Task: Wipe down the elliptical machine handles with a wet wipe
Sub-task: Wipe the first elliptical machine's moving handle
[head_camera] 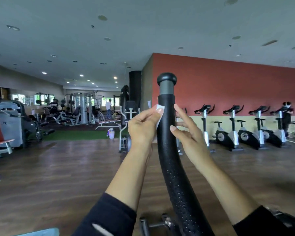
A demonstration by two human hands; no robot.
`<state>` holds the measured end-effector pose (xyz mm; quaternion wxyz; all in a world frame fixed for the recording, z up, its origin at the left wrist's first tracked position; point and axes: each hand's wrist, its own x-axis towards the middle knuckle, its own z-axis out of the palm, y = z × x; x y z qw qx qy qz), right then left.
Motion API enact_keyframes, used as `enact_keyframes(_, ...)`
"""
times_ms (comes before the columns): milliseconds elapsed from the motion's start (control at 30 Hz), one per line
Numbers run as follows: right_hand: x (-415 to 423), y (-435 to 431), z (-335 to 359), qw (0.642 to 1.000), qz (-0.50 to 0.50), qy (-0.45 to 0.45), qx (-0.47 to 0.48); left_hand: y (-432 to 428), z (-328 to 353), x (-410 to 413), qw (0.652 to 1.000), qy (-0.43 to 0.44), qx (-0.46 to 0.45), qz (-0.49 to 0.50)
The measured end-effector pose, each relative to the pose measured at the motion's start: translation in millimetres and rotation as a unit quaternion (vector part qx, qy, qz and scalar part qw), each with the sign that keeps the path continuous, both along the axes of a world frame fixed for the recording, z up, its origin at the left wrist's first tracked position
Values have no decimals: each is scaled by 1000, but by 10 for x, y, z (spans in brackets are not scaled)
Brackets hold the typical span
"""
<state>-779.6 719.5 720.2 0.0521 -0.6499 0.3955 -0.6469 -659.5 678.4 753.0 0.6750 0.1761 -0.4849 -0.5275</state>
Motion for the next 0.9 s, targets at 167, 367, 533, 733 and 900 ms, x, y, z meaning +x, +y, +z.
enact_keyframes(167,-16,20,5,999,-33,21,7,-19,-54,8,999,-4,-17,-31)
enact_keyframes(367,40,94,40,998,-56,26,6,-134,-130,84,996,-9,3,-86)
enact_keyframes(533,54,163,34,997,-74,26,25,-191,143,-3,997,22,-36,-71)
enact_keyframes(733,84,221,23,994,-95,29,40,-157,-126,88,996,-15,-25,-87)
enact_keyframes(900,97,268,10,991,-115,36,51,-221,143,68,998,-14,-55,-35)
